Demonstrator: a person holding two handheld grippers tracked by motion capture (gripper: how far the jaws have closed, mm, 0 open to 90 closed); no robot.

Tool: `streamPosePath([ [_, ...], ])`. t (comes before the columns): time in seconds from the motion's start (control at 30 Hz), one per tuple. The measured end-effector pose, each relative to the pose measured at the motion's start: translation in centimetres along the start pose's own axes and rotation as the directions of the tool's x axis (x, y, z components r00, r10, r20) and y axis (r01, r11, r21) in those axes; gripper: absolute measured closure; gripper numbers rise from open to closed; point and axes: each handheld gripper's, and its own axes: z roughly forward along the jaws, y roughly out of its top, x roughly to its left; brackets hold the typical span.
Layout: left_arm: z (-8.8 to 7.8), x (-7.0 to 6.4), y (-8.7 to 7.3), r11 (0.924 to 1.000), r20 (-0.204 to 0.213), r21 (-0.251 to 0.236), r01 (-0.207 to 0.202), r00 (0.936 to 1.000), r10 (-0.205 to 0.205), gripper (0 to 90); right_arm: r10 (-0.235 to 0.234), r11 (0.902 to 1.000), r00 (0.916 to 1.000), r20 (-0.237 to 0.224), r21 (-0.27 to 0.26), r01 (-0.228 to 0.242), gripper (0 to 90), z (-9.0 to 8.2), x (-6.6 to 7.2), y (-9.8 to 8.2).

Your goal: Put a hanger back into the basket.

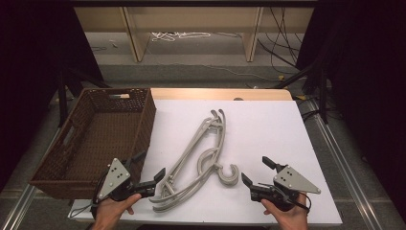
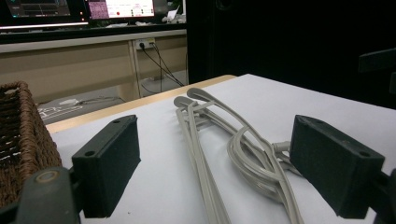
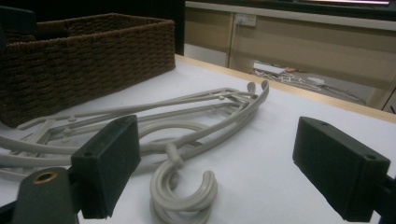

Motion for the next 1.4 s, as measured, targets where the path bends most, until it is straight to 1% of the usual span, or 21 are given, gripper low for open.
streamPosePath([
  [0.1, 0.1, -0.3, 0.0, 0.9999, 0.003, 0.014, 0.008, 1.0000, -0.008, 16.1, -0.003, 1.0000, 1.0000, 0.002, 0.006, 0.003, 15.8, -0.1, 0.0, 0.0],
  [0.23, 0.3, -0.7, 0.1, 0.9992, 0.030, 0.039, -0.012, 0.9995, 0.011, 16.2, -0.002, 0.9999, 1.0000, 0.001, 0.016, 0.002, 15.8, -0.1, 0.0, 0.0],
  [0.43, 0.7, -1.2, 0.4, 0.9982, 0.044, 0.055, -0.024, 0.9988, 0.022, 16.5, -0.001, 0.9999, 1.0000, -0.003, 0.011, 0.001, 15.8, 0.0, -0.1, 0.0],
  [0.47, 0.8, -1.4, 0.4, 0.9987, 0.048, 0.048, -0.014, 0.9988, 0.012, 16.6, -0.001, 0.9999, 1.0000, -0.003, 0.011, 0.001, 15.8, 0.0, -0.1, 0.0],
  [0.53, 0.9, -1.5, 0.6, 0.9975, 0.054, 0.064, -0.028, 0.9982, 0.025, 16.7, 0.000, 0.9999, 1.0000, 0.001, 0.011, 0.000, 15.8, 0.0, -0.1, 0.0],
  [0.6, 1.0, -1.7, 0.6, 0.9954, 0.062, 0.086, -0.042, 0.9974, 0.037, 16.7, 0.000, 1.0000, 1.0000, 0.004, 0.005, 0.000, 15.8, 0.0, -0.1, 0.0],
  [0.7, 1.6, -2.1, 0.8, 0.9929, 0.076, 0.113, -0.037, 0.9967, 0.029, 19.2, 0.002, 1.0000, 1.0000, 0.007, 0.005, -0.002, 15.9, 0.0, -0.1, 0.0],
  [0.8, 2.4, -2.7, 1.3, 0.9812, 0.084, 0.182, -0.065, 0.9952, 0.051, 19.6, 0.003, 1.0000, 0.9999, 0.010, 0.006, -0.003, 15.8, 0.0, -0.2, -0.1],
  [0.93, 3.9, -3.6, 1.8, 0.9536, 0.116, 0.278, -0.116, 0.9895, 0.086, 23.6, 0.005, 1.0000, 1.0000, 0.004, 0.008, -0.005, 15.8, 0.0, -0.3, 0.0],
  [1.0, 5.0, -4.1, 1.9, 0.9258, 0.160, 0.351, -0.141, 0.9830, 0.089, 24.8, 0.006, 0.9999, 1.0000, 0.002, 0.014, -0.006, 15.9, 0.0, -0.3, -0.1],
  [1.03, 5.4, -4.4, 1.9, 0.9165, 0.170, 0.372, -0.148, 0.9813, 0.090, 25.7, 0.006, 0.9999, 1.0000, 0.002, 0.012, -0.006, 15.9, 0.0, -0.3, -0.1],
  [1.07, 5.8, -4.6, 1.9, 0.9033, 0.185, 0.396, -0.165, 0.9780, 0.097, 26.8, 0.005, 0.9999, 1.0000, 0.003, 0.011, -0.005, 15.8, 0.0, -0.3, -0.1],
  [1.1, 6.5, -4.9, 1.9, 0.8853, 0.203, 0.426, -0.186, 0.9733, 0.107, 27.5, 0.004, 0.9999, 1.0000, 0.007, 0.017, -0.004, 15.9, -0.1, -0.3, 0.0],
  [1.13, 6.9, -5.1, 1.9, 0.8810, 0.215, 0.436, -0.183, 0.9720, 0.095, 28.9, 0.008, 0.9999, 1.0000, -0.001, 0.009, -0.008, 15.9, 0.0, -0.3, -0.1],
  [1.17, 7.5, -5.4, 1.9, 0.8676, 0.222, 0.461, -0.187, 0.9707, 0.092, 30.5, 0.008, 0.9999, 1.0000, -0.004, 0.007, -0.008, 15.9, 0.1, -0.3, -0.1],
  [1.2, 8.1, -5.6, 1.8, 0.8583, 0.232, 0.478, -0.187, 0.9693, 0.083, 31.3, 0.006, 0.9999, 1.0000, -0.004, 0.011, -0.006, 15.9, 0.0, -0.4, -0.1],
  [1.23, 8.6, -5.8, 1.8, 0.8426, 0.240, 0.501, -0.198, 0.9671, 0.085, 31.9, 0.008, 0.9999, 1.0000, -0.004, 0.009, -0.008, 15.8, 0.0, -0.4, -0.1],
  [1.3, 9.5, -6.1, 1.6, 0.8175, 0.244, 0.537, -0.209, 0.9659, 0.086, 35.1, 0.007, 0.9999, 1.0000, -0.004, 0.012, -0.007, 15.9, -0.1, -0.5, -0.1],
  [1.33, 9.8, -6.2, 1.4, 0.8123, 0.244, 0.548, -0.201, 0.9670, 0.075, 35.3, 0.004, 0.9998, 1.0000, 0.001, 0.019, -0.004, 15.9, -0.1, -0.5, -0.1],
  [1.37, 10.4, -6.4, 1.2, 0.8006, 0.255, 0.565, -0.200, 0.9651, 0.061, 35.8, 0.003, 0.9999, 0.9999, 0.010, 0.015, -0.004, 15.9, -0.1, -0.5, -0.2],
  [1.4, 10.7, -6.5, 1.1, 0.7918, 0.249, 0.579, -0.195, 0.9668, 0.056, 36.7, 0.008, 0.9999, 0.9999, 0.008, 0.014, -0.008, 15.9, 0.0, -0.6, -0.2],
])
